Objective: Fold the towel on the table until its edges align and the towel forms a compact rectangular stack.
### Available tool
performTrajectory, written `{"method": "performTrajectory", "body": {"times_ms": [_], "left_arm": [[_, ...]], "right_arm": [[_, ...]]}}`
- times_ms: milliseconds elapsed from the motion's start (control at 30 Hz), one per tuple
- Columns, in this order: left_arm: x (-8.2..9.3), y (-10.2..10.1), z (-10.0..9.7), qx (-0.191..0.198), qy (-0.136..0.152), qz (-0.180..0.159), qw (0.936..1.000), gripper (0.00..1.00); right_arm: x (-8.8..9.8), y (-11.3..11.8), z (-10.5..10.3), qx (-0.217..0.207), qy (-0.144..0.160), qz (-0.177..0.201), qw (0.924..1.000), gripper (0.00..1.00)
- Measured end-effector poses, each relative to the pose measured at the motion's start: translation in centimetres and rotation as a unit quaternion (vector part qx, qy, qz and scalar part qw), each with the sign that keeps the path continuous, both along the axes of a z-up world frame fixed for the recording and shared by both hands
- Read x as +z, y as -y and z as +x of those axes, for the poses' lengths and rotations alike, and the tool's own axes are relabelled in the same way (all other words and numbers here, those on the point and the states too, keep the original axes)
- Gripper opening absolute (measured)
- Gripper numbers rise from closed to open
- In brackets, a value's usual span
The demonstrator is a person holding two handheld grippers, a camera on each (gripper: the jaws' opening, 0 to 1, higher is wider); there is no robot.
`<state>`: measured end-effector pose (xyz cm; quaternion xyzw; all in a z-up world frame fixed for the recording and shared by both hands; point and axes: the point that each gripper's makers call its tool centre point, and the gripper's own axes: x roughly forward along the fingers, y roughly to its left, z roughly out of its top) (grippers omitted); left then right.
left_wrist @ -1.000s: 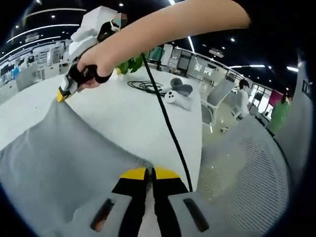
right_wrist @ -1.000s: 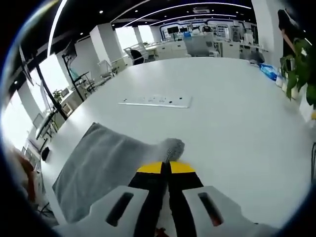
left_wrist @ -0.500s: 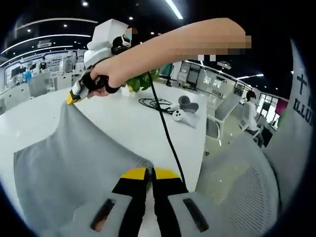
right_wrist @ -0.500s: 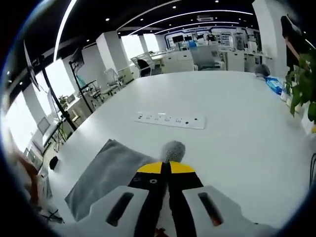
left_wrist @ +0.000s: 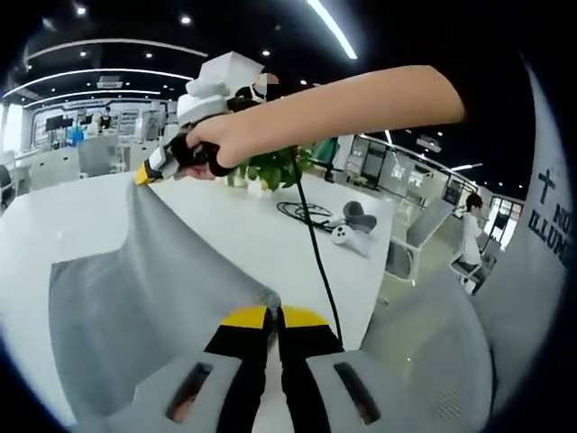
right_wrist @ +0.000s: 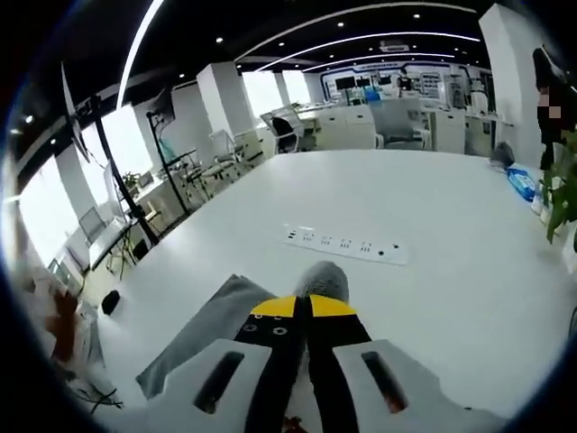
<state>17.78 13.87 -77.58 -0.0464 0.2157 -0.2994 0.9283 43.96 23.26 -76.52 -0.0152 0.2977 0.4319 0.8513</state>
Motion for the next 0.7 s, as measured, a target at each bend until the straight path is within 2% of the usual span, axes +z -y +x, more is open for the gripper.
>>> {"method": "performTrajectory", "body": {"times_ms": [67,300,700], "left_arm": [[0.5,-0.8,-0.1,0.016,0.009,-0.006,0.9998,0.03],[1.4,-3.8,-1.2,0.046,0.010,-0.004,0.9989,0.03],[1.6,-9.4,-2.6,0.111,0.014,-0.015,0.9936,0.03]], "right_arm": [[0.3,-0.8,-0.2,0.000,-0.001,0.006,1.0000,0.00],[1.1,-3.1,-0.9,-0.006,-0.012,0.033,0.9994,0.00],[1.8,-6.7,-2.2,0.007,-0.011,0.041,0.9991,0.00]]}}
